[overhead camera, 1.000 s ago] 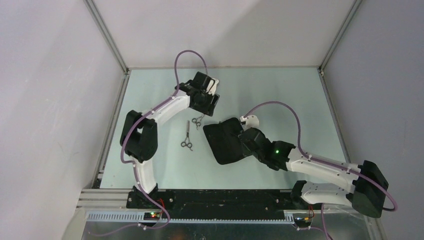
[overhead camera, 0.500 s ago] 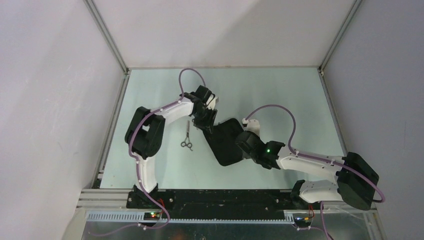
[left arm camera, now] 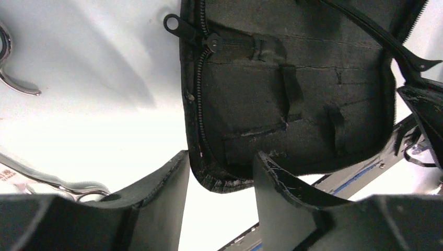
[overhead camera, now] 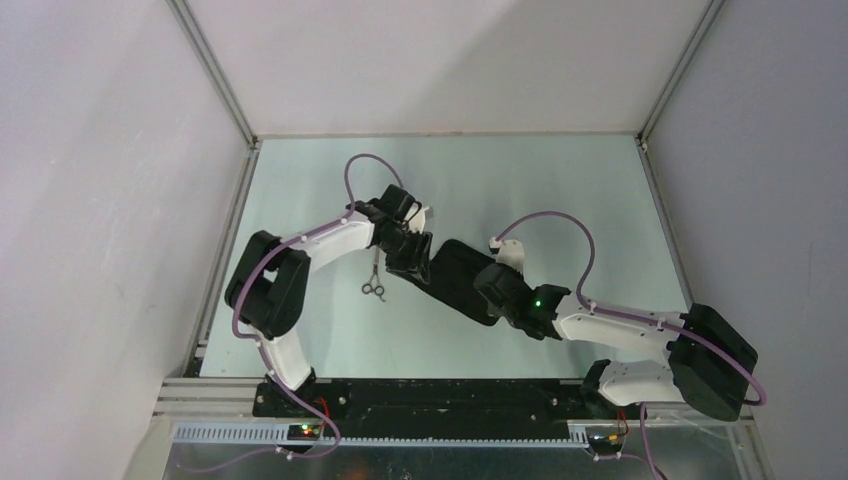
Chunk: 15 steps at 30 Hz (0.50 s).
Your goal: Sort the hair-cutting tools
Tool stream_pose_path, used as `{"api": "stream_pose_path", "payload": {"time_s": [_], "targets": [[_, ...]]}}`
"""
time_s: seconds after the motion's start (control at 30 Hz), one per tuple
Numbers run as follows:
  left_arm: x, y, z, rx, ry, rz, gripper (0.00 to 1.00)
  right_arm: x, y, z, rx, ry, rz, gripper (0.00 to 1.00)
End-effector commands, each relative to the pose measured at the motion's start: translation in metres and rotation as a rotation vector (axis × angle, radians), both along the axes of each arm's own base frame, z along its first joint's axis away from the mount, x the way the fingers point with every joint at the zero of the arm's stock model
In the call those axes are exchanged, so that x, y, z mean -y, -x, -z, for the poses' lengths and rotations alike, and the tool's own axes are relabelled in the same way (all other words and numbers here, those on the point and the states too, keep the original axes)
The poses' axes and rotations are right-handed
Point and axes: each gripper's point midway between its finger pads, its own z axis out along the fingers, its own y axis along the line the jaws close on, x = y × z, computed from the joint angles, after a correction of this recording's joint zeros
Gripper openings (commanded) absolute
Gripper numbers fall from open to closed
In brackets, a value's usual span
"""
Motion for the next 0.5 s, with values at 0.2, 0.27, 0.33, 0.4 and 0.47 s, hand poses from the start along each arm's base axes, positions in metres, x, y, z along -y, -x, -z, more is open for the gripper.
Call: {"api": "stream_pose_path", "payload": {"time_s": [0.2,0.27,0.33,0.4,0.47], "targets": [[-0.006,-0.061,-0.059,0.223,0.06,-0.165,0.6,0.009,-0.009,-0.001,0.041,-0.01,-0.008,0.0],[-0.005,-0.073,-0.06,0.243,0.066,-0.179,0.59,0.009,-0.01,-0.002,0.039,-0.031,-0.01,0.0],[0.001,-0.083,-0.059,0.249,0.077,-0.171,0.59,0.008,-0.01,-0.003,0.032,-0.058,-0.017,0.0],[0.008,-0.091,-0.055,0.241,0.088,-0.161,0.57,0.007,-0.01,-0.003,0.019,-0.08,-0.027,0.0],[0.012,-0.096,-0.046,0.223,0.085,-0.152,0.56,0.006,-0.012,-0.004,0.011,-0.099,-0.034,0.0]]}}
